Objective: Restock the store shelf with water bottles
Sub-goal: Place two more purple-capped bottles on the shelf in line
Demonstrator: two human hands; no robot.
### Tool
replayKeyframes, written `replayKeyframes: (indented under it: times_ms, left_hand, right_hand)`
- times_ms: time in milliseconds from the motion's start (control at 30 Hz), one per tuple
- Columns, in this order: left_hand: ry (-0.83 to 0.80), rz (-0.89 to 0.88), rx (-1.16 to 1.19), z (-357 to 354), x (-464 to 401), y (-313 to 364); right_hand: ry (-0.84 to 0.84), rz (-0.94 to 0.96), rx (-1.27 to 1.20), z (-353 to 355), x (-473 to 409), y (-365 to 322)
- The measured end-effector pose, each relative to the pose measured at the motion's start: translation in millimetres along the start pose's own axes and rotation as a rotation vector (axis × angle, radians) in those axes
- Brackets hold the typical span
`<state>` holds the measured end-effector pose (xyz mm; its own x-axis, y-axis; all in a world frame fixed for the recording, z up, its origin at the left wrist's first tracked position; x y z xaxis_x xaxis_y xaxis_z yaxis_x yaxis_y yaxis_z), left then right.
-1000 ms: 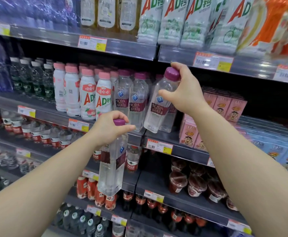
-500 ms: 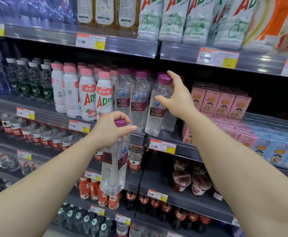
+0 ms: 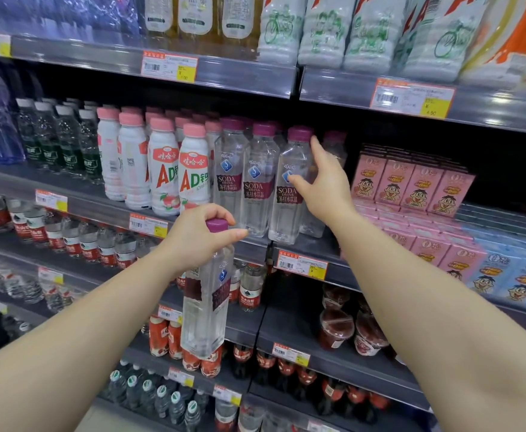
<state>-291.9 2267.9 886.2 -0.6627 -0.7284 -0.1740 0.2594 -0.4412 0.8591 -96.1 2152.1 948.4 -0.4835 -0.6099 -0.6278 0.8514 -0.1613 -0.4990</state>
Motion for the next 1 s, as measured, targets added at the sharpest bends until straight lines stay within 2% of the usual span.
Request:
replayKeyframes:
  times_ms: [133, 367, 667, 767, 867, 933, 1000]
  left_hand:
    - [-0.003, 0.007, 0.007, -1.5, 0.9, -2.3]
    - [0.007, 0.018, -0.002, -2.9, -0.7, -3.0]
    - [0.002, 0.016, 0.028, -8.6, -6.5, -2.2]
    - [-0.017, -0.005, 0.029, -10.6, -6.3, 5.3]
    - [-0.054, -0.057, 0.031, -10.2, -7.9, 22.8]
    - [-0.066, -0.105, 0.054, -10.4, -10.7, 37.4]
    - [-0.045, -0.156, 0.050, -12.7, -13.4, 51.8]
  right_hand:
    - [0.060, -0.027, -0.059, -11.7, 17.5, 11.2]
    - [-0.086, -0.171, 0.023, -37.1, 60.0, 28.8]
    - [-0.040, -0.206, 0.060, -50.0, 64.7, 30.5]
    - [0.047, -0.222, 0.025, -45.2, 67.9, 25.0]
    - [0.176, -0.132, -0.020, -28.6, 69.9, 9.9]
    - [0.052, -0.101, -0.122, -18.0, 71.1, 0.4]
    - [-0.214, -0.144, -0.245, -12.6, 76.9, -8.2]
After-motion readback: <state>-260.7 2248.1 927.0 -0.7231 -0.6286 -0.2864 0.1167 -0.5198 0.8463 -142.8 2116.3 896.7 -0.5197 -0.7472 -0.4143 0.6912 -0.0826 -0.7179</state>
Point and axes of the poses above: each hand's wrist, its own x-axis away from the middle knuckle, its own z-axis out of the back of the hand, y = z × x, the point moved 2 cm from there along -x, towards the middle knuckle, and after that the axes turned 10 degrees about z, right-handed, at the moved point
